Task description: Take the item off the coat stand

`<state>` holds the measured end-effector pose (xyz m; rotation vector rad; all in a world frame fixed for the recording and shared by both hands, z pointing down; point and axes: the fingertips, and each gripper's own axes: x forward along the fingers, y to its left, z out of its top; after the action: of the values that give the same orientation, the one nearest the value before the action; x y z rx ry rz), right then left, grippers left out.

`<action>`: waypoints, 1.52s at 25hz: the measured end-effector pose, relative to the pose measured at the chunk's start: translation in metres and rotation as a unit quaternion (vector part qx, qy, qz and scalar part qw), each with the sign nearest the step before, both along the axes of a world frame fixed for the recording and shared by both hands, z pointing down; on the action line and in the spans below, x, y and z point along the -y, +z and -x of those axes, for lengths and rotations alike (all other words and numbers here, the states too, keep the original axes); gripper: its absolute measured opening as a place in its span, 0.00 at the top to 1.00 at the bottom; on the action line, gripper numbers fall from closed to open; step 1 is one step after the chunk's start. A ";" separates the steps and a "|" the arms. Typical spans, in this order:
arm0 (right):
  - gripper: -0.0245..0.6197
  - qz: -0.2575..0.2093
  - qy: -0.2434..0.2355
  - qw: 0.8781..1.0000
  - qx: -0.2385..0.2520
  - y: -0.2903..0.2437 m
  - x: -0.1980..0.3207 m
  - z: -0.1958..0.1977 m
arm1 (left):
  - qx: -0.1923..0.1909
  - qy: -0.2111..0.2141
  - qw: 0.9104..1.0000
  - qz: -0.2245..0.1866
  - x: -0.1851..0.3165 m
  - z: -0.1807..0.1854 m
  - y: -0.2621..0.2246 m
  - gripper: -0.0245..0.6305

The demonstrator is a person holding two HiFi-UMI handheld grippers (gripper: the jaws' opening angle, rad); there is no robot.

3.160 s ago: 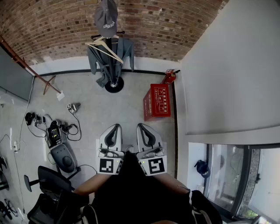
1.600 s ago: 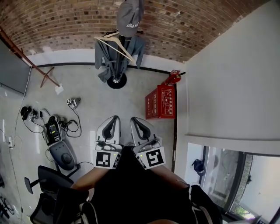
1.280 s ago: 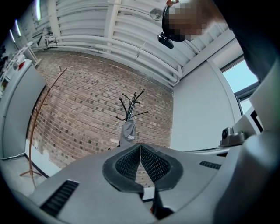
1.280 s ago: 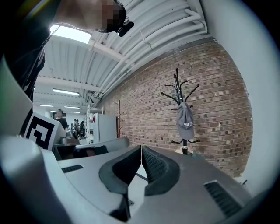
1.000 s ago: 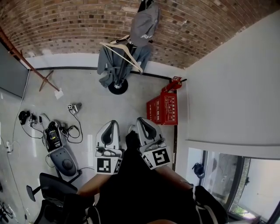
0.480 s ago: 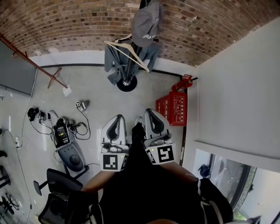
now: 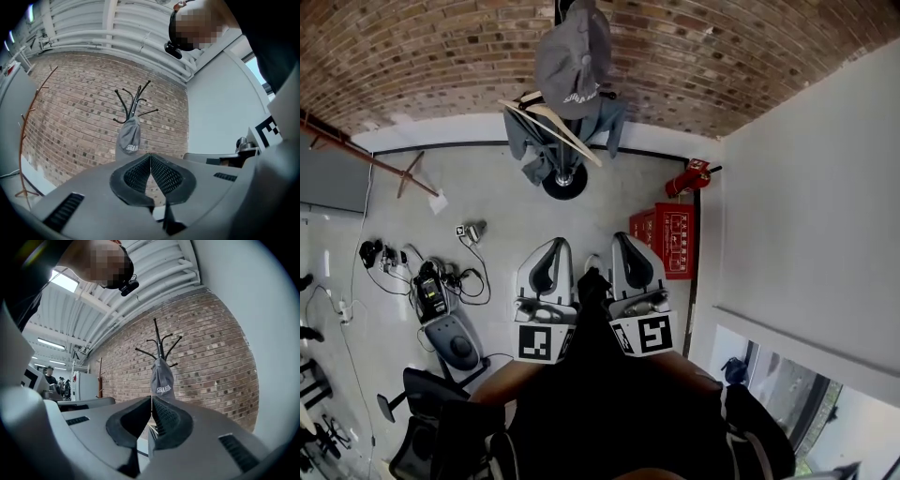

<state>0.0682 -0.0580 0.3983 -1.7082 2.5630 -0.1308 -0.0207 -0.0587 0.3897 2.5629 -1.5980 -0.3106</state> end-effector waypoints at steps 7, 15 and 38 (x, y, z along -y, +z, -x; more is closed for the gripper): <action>0.93 -0.021 -0.001 1.000 0.000 -0.003 0.044 -0.056 | 0.002 -0.021 1.000 -0.001 0.053 -0.051 -0.014 0.93; 0.93 -0.032 -0.029 0.999 -0.010 -0.005 0.078 -0.066 | 0.018 -0.041 0.999 0.011 0.072 -0.061 -0.004 0.93; 0.93 -0.041 -0.061 0.997 -0.025 -0.016 0.149 -0.020 | 0.011 -0.020 0.999 -0.026 0.181 -0.038 -0.072 0.79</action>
<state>0.0881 -0.2068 0.3823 -1.5475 2.6688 0.0112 0.0174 -0.2395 0.3179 2.5841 -1.6732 -0.3338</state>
